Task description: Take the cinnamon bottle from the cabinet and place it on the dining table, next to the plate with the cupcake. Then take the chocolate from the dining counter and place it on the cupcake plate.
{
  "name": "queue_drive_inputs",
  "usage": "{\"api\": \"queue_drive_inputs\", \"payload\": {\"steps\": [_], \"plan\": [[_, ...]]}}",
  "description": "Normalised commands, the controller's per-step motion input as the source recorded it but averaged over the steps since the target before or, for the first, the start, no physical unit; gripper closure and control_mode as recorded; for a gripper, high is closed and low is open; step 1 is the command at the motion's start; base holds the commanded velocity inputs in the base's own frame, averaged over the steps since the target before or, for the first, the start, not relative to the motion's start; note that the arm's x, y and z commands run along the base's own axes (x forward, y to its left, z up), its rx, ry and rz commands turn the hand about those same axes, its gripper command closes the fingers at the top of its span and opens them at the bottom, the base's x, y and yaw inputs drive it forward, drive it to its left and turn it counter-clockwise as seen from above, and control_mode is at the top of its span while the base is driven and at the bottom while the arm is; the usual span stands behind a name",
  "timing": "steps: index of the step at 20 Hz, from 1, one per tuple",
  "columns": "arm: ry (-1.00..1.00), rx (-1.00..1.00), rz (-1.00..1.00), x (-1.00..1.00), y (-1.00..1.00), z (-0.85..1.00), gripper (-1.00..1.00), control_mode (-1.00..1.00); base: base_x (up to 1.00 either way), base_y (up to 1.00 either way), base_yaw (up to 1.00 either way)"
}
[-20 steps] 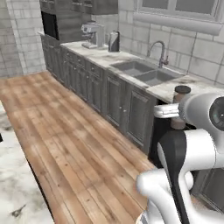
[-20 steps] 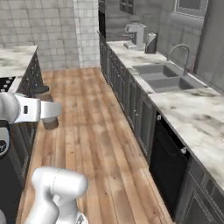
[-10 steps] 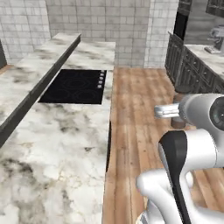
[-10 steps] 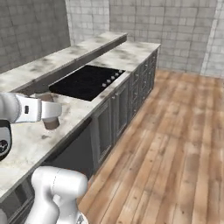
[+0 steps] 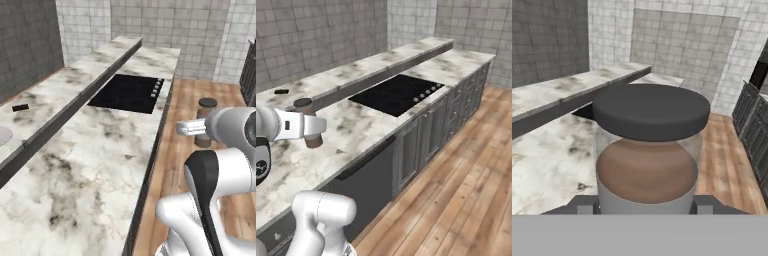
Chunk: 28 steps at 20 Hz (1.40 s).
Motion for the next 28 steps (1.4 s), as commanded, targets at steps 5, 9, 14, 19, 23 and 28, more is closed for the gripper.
{"api": "queue_drive_inputs", "payload": {"steps": [5, 9, 14, 19, 23, 28], "plan": [[0.00, 0.00, 0.00, 0.00, 0.00, 0.00, 1.00, 1.00, -0.88, 0.80, 0.47], [0.00, 0.00, 0.00, 0.00, 0.00, 0.00, 1.00, 1.00, -1.00, 0.17, 0.01], [0.00, 0.00, 0.00, 0.00, 0.00, 0.00, 1.00, 1.00, -1.00, 0.10, 0.13], [0.00, 0.00, 0.00, 0.00, 0.00, 0.00, 1.00, 1.00, -1.00, 0.51, 0.41], [0.00, 0.00, 0.00, 0.00, 0.00, 0.00, 1.00, 1.00, -0.98, 0.84, 0.55], [0.00, 0.00, 0.00, 0.00, 0.00, 0.00, 1.00, 1.00, -0.39, 0.87, 0.59]]}}
